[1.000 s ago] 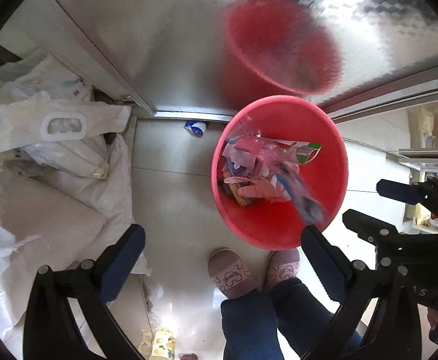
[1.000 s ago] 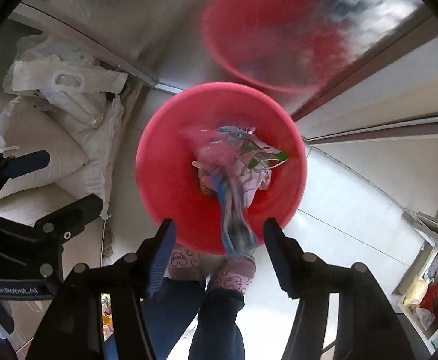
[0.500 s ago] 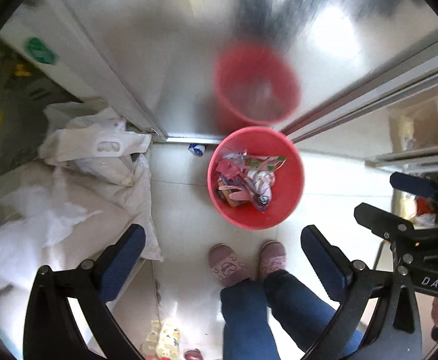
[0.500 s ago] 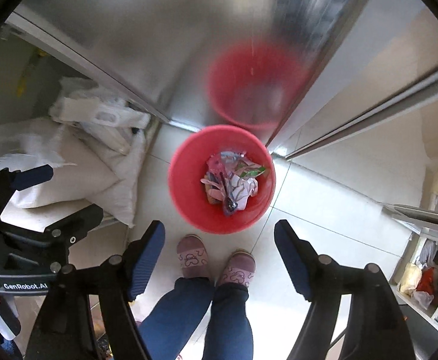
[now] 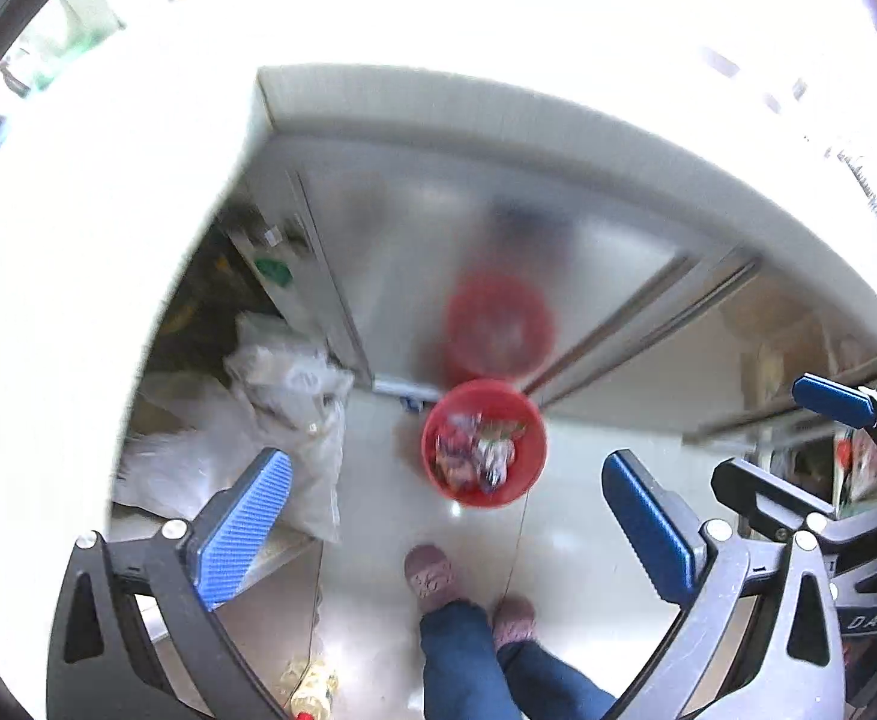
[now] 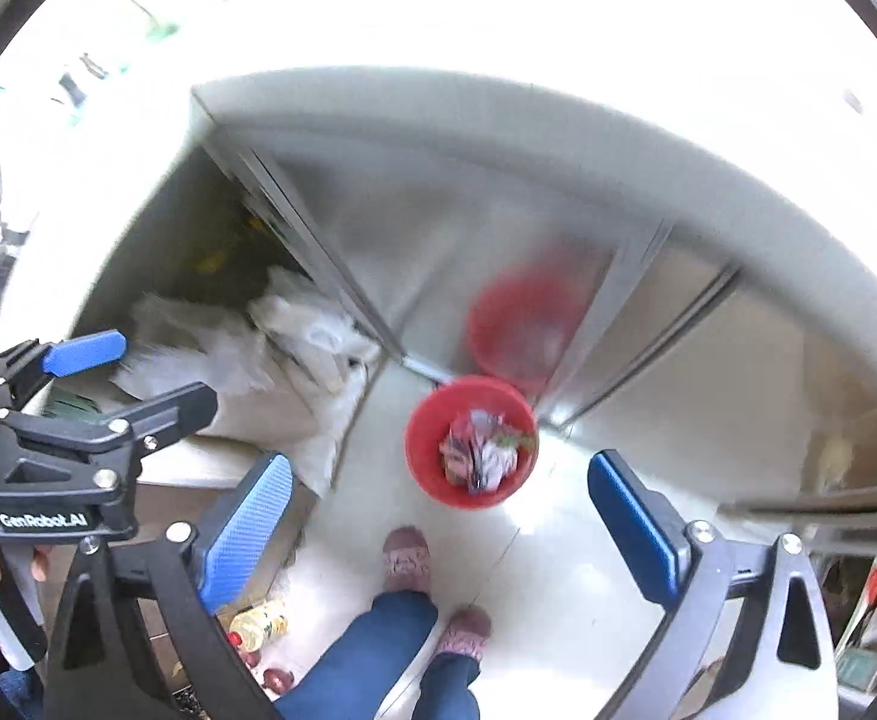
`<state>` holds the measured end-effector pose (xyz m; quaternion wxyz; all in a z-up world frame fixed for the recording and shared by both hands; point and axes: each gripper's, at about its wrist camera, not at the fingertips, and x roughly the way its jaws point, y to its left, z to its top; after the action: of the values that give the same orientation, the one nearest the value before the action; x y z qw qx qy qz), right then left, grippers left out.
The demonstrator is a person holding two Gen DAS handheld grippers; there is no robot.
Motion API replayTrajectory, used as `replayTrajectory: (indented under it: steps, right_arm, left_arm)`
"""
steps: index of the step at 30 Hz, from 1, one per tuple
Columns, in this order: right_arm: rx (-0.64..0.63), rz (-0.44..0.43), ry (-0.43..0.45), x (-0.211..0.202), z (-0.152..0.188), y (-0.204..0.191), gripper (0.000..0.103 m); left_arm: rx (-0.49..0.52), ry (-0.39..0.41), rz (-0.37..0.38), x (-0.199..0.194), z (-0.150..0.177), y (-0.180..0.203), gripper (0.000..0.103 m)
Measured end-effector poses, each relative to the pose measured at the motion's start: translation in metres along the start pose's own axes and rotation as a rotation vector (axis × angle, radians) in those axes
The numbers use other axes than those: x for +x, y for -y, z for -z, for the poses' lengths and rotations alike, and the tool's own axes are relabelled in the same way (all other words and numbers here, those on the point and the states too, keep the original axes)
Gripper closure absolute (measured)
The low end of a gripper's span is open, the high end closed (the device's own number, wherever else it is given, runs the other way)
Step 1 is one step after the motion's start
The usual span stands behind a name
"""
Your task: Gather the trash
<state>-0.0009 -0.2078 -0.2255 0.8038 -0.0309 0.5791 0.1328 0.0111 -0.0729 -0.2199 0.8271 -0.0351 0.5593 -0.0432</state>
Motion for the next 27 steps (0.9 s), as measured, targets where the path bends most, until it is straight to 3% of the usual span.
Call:
replayTrajectory:
  steps: [3,9,13,27]
  right_arm:
    - [-0.027,-0.006,0.078,-0.044,-0.001,-0.009,0.001]
    - [-0.102,-0.009,0.208,-0.113,-0.005,-0.026,0.001]
    - [-0.141,-0.001,0.277,-0.15,-0.007,-0.036,0.001]
    - [-0.154,0.067,0.471,-0.244,-0.017,-0.053,0.001]
  left_arm:
    - [-0.01,0.07,0.002,-0.049,0.0,0.007,0.0]
    - [-0.004,0.246,-0.082,-0.138,-0.001,0.021,0.0]
    - [-0.012,0.304,-0.102,-0.183,-0.002,0.021,0.0]
    - [0.046,0.445,-0.073,-0.271,-0.018,0.011,0.0]
